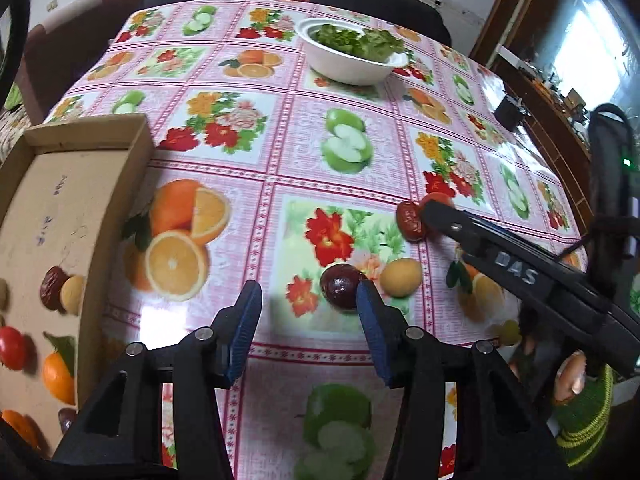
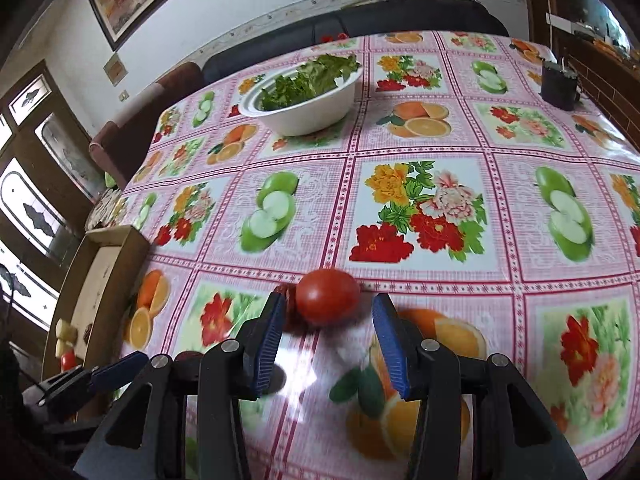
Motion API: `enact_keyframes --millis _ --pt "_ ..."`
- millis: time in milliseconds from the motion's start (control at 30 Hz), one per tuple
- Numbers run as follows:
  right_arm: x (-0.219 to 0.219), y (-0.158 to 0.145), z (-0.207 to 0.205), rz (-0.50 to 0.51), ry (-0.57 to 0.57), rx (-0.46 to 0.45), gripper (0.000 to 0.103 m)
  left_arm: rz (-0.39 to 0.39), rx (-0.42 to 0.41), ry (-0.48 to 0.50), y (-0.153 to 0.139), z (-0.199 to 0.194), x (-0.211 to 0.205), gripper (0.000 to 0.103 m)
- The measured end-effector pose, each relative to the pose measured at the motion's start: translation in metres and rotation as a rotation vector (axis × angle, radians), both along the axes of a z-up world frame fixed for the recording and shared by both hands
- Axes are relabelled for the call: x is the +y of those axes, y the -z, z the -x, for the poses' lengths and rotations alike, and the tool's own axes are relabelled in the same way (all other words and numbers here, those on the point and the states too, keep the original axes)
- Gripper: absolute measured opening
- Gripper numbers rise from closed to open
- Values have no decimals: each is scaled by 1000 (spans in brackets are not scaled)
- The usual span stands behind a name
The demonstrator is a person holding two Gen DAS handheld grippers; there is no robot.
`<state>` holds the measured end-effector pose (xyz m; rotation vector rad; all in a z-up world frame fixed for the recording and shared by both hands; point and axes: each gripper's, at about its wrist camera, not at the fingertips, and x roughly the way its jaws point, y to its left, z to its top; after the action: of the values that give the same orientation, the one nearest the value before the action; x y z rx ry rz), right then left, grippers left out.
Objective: Organize fruits
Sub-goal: 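Grasp the dark red plum with the left tool while the right tool grasps a red tomato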
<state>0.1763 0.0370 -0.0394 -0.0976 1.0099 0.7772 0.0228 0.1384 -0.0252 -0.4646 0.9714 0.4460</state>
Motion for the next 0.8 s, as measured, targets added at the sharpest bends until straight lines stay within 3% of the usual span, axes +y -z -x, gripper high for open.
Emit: enact_keyframes --millis 233,533,600,633,700,800 --pt "0 6 -6 -32 -3 43 47 86 -13 51 13 -9 -4 48" --pt "0 7 -6 -49 -10 55 48 81 -31 84 14 -23 -12 47" --pt "1 8 -5 -52 -13 56 48 94 -36 94 15 -25 -13 28" --pt "1 8 -4 -51 -12 53 43 87 -31 93 15 -26 -13 25" --pt "1 6 -2 -57 -19 39 35 83 -35 94 15 -25 -13 25" --pt "-1 4 2 -45 -22 17 35 85 -38 86 14 -20 -12 25"
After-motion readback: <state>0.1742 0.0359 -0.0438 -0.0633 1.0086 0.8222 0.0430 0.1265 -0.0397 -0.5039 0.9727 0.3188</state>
